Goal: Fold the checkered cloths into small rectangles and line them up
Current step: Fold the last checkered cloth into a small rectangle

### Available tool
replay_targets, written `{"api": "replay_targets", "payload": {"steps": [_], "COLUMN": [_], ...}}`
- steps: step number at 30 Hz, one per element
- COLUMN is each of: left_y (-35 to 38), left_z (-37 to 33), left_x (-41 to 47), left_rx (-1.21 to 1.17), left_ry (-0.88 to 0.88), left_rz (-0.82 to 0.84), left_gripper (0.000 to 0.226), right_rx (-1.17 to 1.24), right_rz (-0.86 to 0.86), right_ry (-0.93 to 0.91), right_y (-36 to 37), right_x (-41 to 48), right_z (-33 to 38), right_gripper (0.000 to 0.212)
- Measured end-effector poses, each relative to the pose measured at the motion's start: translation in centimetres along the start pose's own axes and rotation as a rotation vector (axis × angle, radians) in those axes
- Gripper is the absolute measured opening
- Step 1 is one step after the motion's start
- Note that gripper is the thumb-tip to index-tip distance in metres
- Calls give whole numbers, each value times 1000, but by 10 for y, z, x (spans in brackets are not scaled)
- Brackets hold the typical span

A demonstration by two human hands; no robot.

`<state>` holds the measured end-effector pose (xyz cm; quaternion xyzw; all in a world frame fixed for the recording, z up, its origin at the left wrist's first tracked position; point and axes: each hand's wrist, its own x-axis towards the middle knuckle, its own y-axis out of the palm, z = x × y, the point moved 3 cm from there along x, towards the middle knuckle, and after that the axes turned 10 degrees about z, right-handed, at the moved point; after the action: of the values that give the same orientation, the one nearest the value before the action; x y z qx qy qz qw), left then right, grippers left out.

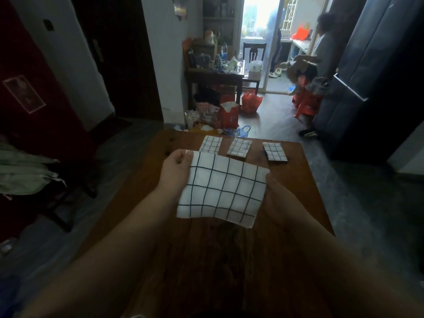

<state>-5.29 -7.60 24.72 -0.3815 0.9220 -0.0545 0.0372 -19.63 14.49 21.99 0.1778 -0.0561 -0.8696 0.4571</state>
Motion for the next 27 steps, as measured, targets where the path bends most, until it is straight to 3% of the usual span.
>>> {"api": "replay_targets", "payload": {"steps": [5,8,11,13,16,20,24,27], "left_y": [0,1,2,4,9,12,16,18], "left_z": [11,25,47,57,58,54,51,51], "left_x": [4,3,-2,-5,-4,0,7,11], "left_rx": [-39,-241,-247,-165,-20,126,200,214], "left_ry": [-141,-397,-474,-488,-400,-303,-277,-255], "left_rz": [39,276,464,482,455,390,310,288], "left_gripper": [28,37,50,60,31,21,23,20], "right_rx": [-29,-130,-113,-124,-202,-276,246,431], "right_rz": [-52,-140,-198,-223,-250,-266,-88,-14], "right_ry": [39,-4,-11,14,23,-26,110,164], "right_y": [-5,-13,-18,-21,-26,-29,-28,-25], "right_x": [9,13,16,17,20,21,24,24], "right_z": [-21,-18,-17,-17,-17,-17,-38,-54], "right_gripper": [21,15,13,12,13,14,43,51]}}
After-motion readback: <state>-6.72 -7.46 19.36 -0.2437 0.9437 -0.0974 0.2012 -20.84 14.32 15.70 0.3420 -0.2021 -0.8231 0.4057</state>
